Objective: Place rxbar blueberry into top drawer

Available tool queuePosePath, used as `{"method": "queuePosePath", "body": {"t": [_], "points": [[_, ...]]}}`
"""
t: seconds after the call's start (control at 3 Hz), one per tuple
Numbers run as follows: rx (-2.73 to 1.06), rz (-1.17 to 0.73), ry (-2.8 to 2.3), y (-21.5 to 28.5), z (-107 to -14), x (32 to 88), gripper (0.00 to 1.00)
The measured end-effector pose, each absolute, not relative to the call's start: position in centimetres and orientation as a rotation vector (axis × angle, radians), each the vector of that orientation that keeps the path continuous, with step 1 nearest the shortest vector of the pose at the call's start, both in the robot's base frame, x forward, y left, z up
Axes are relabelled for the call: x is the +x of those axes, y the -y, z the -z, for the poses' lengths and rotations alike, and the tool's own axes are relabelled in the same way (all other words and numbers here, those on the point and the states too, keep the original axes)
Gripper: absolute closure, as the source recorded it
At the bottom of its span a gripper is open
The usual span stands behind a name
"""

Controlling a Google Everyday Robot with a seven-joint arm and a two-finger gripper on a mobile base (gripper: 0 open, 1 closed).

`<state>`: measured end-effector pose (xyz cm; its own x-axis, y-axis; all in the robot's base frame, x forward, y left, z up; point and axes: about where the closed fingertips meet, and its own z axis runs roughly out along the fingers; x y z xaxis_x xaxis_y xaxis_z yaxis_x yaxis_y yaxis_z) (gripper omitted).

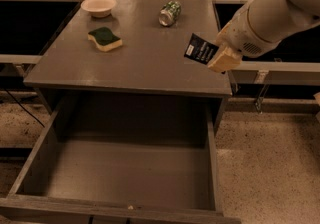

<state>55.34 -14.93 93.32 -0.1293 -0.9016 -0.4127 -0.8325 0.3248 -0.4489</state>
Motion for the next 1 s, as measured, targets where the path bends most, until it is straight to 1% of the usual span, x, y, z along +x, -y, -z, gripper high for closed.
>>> {"method": "queuePosePath", "body": {"t": [0.67,1.0], "points": [[-1.582,0.129,-1.938,13.8,-92.4,51.9,1.0],[-1.649,0.11,-1.983,12.8,-88.5,50.5,1.0]]}}
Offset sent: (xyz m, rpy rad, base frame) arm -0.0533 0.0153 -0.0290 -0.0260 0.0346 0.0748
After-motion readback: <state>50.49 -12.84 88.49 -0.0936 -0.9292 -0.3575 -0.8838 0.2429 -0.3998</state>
